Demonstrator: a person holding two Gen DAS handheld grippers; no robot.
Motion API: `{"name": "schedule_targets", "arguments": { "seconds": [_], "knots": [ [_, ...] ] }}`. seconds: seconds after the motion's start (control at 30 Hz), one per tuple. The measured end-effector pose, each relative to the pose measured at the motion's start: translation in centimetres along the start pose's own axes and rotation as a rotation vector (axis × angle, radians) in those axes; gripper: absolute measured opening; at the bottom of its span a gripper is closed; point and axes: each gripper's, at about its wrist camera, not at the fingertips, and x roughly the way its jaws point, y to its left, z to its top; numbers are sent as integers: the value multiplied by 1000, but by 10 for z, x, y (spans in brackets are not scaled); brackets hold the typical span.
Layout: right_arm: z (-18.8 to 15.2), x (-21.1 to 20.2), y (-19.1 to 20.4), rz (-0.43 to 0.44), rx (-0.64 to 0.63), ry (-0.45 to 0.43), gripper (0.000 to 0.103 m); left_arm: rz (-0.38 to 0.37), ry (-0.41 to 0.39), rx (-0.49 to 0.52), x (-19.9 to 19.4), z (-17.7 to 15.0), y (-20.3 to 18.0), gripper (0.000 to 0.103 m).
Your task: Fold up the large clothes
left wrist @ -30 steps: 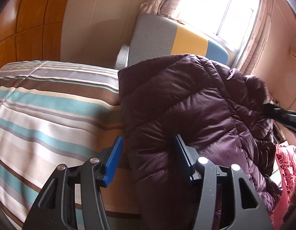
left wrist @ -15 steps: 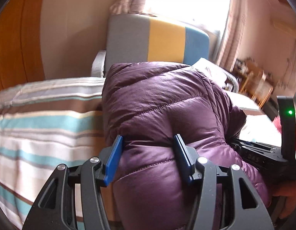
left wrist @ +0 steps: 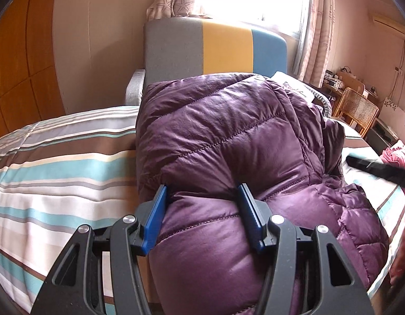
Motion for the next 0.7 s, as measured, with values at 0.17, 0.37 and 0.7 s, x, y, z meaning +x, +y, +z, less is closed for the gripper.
{"name": "schedule_targets", "arguments": {
  "seconds": [0.17,0.37,0.7],
  "knots": [
    [28,15,37,10,-79,26,45,19,0,16,1,1,-8,54],
    [42,77,41,-105,-104,80,41,12,3,8,1,1,-7,55],
    [27,122,12,-74,-11,99,41,-11,-3,10,6,5,-14,61]
  ]
}}
